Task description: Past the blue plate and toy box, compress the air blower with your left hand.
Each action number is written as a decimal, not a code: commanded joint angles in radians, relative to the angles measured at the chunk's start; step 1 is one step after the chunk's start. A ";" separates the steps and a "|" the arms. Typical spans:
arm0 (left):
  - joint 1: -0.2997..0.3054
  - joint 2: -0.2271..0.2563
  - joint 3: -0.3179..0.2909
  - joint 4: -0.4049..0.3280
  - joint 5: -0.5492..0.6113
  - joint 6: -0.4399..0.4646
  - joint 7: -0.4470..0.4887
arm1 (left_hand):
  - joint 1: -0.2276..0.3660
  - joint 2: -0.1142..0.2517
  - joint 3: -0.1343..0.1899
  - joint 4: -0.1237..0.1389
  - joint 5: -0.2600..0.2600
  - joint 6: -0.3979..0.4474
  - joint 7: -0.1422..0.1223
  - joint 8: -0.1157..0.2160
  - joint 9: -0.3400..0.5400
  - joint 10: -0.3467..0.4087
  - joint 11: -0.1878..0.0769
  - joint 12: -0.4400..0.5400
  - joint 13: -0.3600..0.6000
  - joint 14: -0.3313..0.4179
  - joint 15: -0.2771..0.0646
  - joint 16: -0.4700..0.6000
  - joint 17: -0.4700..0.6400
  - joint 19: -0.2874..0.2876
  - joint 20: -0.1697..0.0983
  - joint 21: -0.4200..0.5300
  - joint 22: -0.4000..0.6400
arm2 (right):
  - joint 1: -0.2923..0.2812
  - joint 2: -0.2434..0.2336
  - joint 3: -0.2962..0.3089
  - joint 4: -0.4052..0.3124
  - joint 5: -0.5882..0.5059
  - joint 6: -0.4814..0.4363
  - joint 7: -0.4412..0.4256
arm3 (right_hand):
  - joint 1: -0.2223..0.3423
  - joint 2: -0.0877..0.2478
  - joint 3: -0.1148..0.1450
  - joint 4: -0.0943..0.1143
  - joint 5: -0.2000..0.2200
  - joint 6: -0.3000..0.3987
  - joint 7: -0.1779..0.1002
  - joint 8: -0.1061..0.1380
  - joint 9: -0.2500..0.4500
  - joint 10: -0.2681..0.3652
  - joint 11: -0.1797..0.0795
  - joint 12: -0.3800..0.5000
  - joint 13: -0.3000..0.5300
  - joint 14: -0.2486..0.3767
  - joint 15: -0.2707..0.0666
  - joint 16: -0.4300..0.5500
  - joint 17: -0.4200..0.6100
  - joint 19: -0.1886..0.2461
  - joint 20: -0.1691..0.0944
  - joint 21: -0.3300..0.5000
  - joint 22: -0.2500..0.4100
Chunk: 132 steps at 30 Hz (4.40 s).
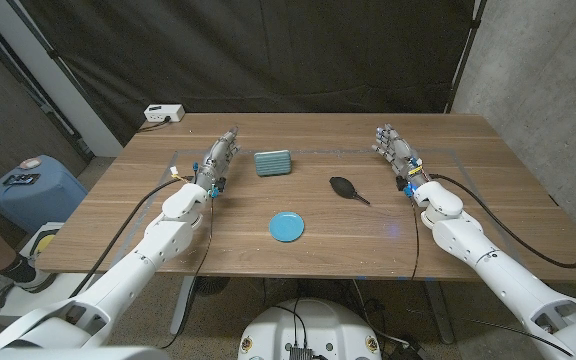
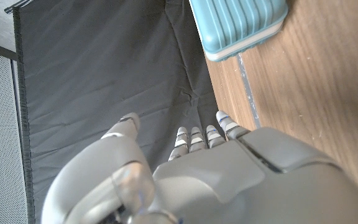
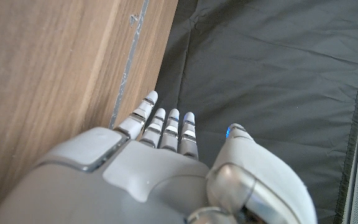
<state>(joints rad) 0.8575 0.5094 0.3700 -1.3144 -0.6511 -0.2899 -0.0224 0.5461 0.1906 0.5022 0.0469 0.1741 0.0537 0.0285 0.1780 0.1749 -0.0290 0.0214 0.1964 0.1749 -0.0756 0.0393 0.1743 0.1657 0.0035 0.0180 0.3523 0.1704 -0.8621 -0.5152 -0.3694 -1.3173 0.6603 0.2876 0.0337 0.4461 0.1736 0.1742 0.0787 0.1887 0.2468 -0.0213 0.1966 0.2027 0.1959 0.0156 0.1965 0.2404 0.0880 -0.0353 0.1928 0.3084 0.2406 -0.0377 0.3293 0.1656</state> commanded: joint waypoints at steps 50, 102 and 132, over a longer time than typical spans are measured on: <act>0.036 0.092 0.017 -0.234 0.093 0.132 0.119 | 0.037 -0.024 0.024 -0.063 0.014 0.019 -0.001 0.007 0.002 0.015 0.000 0.007 0.004 0.007 0.008 0.006 0.000 0.016 0.008 -0.020 0.000 | 0.000 -0.002 0.015 0.048 0.020 0.055 0.063 | 0.022 -0.007 0.034 -0.016 0.003 0.005 -0.002 0.005 0.001 0.003 0.002 0.003 -0.013 0.006 -0.026 0.001 -0.030 0.014 -0.034 -0.020 0.004; -0.201 0.141 0.169 -0.245 0.352 0.211 -0.036 | 0.153 -0.065 0.047 -0.220 0.132 0.145 -0.010 0.027 0.006 0.173 -0.044 0.043 0.026 0.100 0.033 0.013 0.006 0.063 0.024 -0.095 0.001 | 0.014 0.025 0.035 0.101 0.027 0.106 0.058 | 0.021 -0.012 0.053 -0.029 -0.002 0.006 -0.001 0.005 0.000 0.004 0.005 0.004 -0.024 0.008 -0.023 0.004 -0.054 0.024 -0.035 -0.042 0.004; -0.324 0.214 0.258 -0.348 0.491 0.363 -0.196 | 0.182 -0.091 0.055 -0.220 0.200 0.132 0.006 0.015 0.012 0.143 -0.040 0.036 0.044 0.091 0.041 0.007 0.010 0.059 0.036 -0.120 0.004 | -0.015 0.007 0.047 0.064 0.033 0.100 0.042 | 0.017 -0.012 0.062 -0.034 -0.004 0.006 0.001 0.005 -0.001 0.002 0.007 0.005 -0.028 0.006 -0.019 0.005 -0.063 0.030 -0.033 -0.053 0.005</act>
<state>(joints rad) 0.5800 0.7012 0.5955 -1.6329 -0.2166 0.0273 -0.1543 0.7185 0.0997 0.5517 -0.1766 0.3629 0.1909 0.0339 0.1958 0.1841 0.1175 -0.0215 0.2302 0.2166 0.0213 0.0789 0.1781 0.1700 0.0642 0.0502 0.2361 0.1700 -0.8630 -0.5010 -0.3264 -1.2361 0.6895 0.3914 0.0810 0.4596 0.1649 0.2293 0.0427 0.1868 0.2465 -0.0214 0.1965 0.2002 0.1957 0.0156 0.1964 0.2130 0.0879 -0.0353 0.1928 0.2461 0.2638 -0.0393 0.2767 0.1651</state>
